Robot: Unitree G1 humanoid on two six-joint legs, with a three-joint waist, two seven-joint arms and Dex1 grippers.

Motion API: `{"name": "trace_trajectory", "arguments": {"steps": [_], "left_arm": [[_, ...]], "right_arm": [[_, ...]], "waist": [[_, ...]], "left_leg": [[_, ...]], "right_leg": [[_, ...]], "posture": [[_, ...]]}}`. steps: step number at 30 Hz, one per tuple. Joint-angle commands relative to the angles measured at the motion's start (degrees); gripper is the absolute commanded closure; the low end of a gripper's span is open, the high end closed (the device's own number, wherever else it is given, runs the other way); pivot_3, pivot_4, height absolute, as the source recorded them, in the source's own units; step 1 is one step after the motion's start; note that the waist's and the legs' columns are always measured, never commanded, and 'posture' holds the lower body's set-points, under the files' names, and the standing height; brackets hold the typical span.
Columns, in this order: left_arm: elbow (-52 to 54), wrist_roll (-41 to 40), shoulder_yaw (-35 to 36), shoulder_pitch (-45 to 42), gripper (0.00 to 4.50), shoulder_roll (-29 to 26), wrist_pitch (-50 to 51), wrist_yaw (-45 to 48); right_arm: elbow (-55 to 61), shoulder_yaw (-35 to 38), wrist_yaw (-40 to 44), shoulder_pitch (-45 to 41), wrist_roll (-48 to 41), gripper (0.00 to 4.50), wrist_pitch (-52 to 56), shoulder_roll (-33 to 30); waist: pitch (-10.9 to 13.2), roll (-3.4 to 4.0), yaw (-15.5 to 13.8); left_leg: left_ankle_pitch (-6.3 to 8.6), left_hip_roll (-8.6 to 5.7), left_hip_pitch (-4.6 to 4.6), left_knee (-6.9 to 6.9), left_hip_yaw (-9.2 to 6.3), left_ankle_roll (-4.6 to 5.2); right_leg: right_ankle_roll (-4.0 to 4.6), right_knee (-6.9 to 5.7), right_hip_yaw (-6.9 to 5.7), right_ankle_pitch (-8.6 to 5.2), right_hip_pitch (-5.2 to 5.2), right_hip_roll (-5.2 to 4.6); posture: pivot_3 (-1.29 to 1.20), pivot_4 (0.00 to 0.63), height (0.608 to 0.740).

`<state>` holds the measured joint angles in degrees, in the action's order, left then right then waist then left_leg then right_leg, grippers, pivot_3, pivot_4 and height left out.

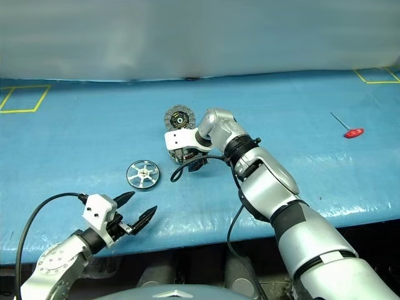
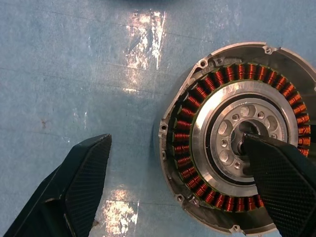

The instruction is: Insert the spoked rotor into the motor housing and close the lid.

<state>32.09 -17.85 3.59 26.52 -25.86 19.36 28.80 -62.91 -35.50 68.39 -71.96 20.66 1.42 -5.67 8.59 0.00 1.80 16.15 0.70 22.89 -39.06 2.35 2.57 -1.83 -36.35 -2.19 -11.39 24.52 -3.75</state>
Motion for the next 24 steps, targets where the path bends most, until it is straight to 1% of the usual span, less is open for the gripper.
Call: {"name": "trace_trajectory", "arguments": {"steps": [1,6,7,9,14,20,24], "left_arm": [[1.9,0.6,-0.4,0.2,0.0,0.3,-1.4,-0.1],[1.6,0.6,-0.6,0.1,0.0,0.3,-1.7,-0.1],[1.5,0.6,-0.6,0.1,0.0,0.3,-1.7,-0.1],[1.4,0.6,-0.7,0.1,0.0,0.3,-1.8,-0.1],[1.0,0.5,-0.7,0.1,0.0,0.4,-2.1,-0.2],[0.4,0.5,-0.6,-0.1,0.0,0.6,-2.4,-0.2],[-0.1,0.6,-0.6,-0.4,0.0,0.7,-2.6,-0.1]], "right_arm": [[-0.2,1.1,-0.5,-1.3,0.8,0.62,-0.9,0.3],[-0.3,1.3,-0.7,-1.1,1.4,2.27,-1.3,0.4],[-0.3,1.4,-0.7,-1.0,1.5,2.5,-1.4,0.4],[-0.3,1.5,-0.6,-0.9,1.7,2.54,-1.5,0.5],[0.5,1.6,0.2,-0.6,2.0,2.57,-1.3,0.5],[5.5,1.0,6.3,1.5,1.6,2.58,1.5,0.1],[11.2,0.3,10.8,4.4,1.3,2.58,5.2,-0.8]], "waist": [[0.0,0.0,0.0],[0.0,-0.01,-0.1],[0.0,-0.01,0.0],[0.0,0.0,0.1],[0.0,0.0,0.2],[0.0,-0.01,0.2],[0.0,-0.01,0.2]], "left_leg": [[-0.01,0.0,0.0,0.0,0.0,-0.02],[-0.03,-0.02,-0.06,-0.01,-0.04,-0.05],[-0.03,-0.02,-0.11,-0.01,-0.04,-0.05],[0.04,-0.01,-0.18,-0.01,-0.04,0.06],[-0.05,0.03,-0.19,-0.01,-0.2,-0.07],[-0.04,0.04,-0.18,0.0,-0.24,-0.06],[-0.03,0.04,-0.18,0.01,-0.25,-0.04]], "right_leg": [[0.02,-0.04,0.0,-0.01,0.01,0.0],[0.13,-0.32,-0.03,-0.08,0.05,0.01],[0.15,-0.36,-0.02,-0.09,0.03,0.0],[0.18,-0.46,-0.02,-0.12,0.02,0.01],[0.29,-0.59,-0.08,-0.16,0.03,0.11],[0.3,-0.56,-0.11,-0.17,0.02,0.14],[0.24,-0.55,-0.13,-0.14,0.01,0.13]], "posture": [[0.0,0.15,0.74],[0.0,0.15,0.74],[0.0,0.15,0.74],[0.0,0.15,0.74],[0.0,0.15,0.74],[0.0,0.15,0.74],[0.0,0.15,0.74]]}}
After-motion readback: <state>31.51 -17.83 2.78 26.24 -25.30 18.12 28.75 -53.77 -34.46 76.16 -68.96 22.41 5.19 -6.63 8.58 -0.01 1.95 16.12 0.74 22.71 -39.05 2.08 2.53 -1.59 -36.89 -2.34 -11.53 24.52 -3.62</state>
